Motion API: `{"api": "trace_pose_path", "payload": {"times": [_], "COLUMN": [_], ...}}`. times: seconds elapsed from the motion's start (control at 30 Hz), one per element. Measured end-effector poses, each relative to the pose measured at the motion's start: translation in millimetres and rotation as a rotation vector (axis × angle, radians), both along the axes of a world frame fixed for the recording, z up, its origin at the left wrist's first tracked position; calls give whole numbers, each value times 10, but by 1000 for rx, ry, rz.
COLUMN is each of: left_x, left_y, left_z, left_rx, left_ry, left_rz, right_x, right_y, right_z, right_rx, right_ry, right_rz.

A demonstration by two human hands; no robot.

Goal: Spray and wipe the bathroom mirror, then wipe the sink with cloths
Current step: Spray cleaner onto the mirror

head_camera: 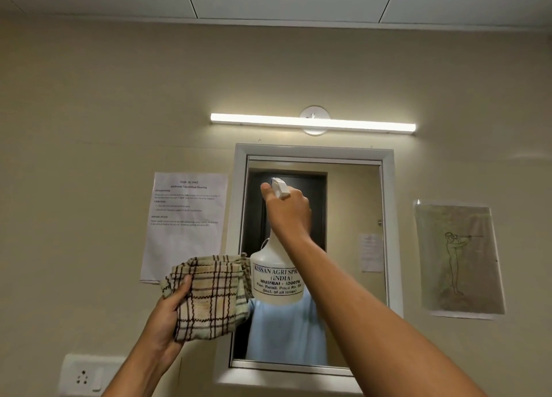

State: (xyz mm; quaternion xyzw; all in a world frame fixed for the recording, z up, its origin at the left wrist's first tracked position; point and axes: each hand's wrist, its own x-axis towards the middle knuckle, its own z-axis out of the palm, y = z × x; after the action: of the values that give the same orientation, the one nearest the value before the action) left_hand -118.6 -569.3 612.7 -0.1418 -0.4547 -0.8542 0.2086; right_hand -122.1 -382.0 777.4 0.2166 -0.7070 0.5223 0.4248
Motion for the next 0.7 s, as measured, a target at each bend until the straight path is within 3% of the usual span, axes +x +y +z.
{"api": "trace_pose_path", "payload": {"times": [0.23, 0.7], "left_x": [74, -58], "left_y": [-27, 310], "left_z": [47, 81], "left_rx": [-42, -26], "left_ry": [-15, -21], "left_rz": [10, -71], "right_x": [-129, -300], "right_y": [61, 1107], "right_z": [-39, -31], "right_rx": [58, -143], "right_ry": [-12, -25], "right_rz": [-64, -296]}}
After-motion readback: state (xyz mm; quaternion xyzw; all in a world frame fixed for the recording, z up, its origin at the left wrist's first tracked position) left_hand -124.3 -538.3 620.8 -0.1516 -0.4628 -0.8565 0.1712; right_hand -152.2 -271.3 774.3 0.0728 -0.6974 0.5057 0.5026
